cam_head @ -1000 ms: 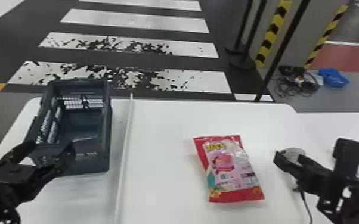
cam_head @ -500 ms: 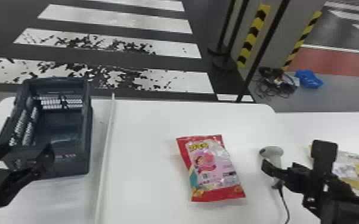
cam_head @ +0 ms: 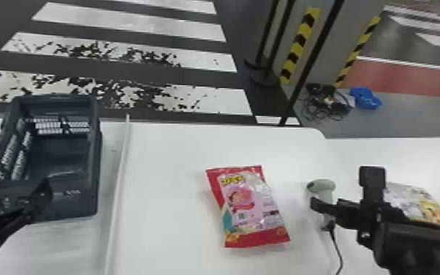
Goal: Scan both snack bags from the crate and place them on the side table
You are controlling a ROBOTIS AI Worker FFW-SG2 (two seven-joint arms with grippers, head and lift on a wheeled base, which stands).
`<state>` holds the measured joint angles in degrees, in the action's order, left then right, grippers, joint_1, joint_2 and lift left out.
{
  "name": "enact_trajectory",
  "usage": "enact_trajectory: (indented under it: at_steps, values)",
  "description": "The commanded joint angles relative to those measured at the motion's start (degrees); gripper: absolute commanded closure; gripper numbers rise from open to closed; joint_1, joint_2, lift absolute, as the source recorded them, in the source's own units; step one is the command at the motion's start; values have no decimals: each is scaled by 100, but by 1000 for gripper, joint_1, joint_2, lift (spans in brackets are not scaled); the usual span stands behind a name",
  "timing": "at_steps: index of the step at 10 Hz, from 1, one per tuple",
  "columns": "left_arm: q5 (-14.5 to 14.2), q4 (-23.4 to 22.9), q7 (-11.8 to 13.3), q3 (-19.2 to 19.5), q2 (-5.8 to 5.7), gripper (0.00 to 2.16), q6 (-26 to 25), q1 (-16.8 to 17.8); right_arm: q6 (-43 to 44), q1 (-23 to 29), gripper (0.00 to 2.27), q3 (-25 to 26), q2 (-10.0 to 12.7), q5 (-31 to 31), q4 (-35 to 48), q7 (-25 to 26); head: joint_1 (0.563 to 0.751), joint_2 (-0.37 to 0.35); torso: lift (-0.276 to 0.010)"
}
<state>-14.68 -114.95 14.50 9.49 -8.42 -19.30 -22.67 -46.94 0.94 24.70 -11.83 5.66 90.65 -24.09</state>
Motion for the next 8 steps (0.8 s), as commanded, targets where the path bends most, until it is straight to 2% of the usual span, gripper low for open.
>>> enact_trajectory:
  at_steps: [1, 2, 3, 4, 5, 8]
  values:
    - [0, 16, 9, 0, 7, 87, 0, 9, -136, -85, 485, -70, -83, 76, -153, -60, 695, -245, -95]
    - [0, 25, 9, 0, 7, 87, 0, 9, -136, -156, 761, -97, -171, 93, -285, -131, 695, -245, -95]
    - [0, 25, 9, 0, 7, 87, 0, 0, -136, -191, 1676, -97, -162, 85, -364, -139, 695, -248, -95]
    - [0, 25, 9, 0, 7, 87, 0, 0, -224, -200, 2074, -97, -153, 76, -364, -122, 695, -249, -95]
    - [0, 25, 9, 0, -2, 87, 0, -9, -224, -191, 2260, -61, -153, 41, -355, -131, 695, -250, -95]
    - [0, -1, 9, -9, -2, 87, 0, -18, -277, -50, 2256, 53, -83, -3, -13, -122, 695, -253, -95]
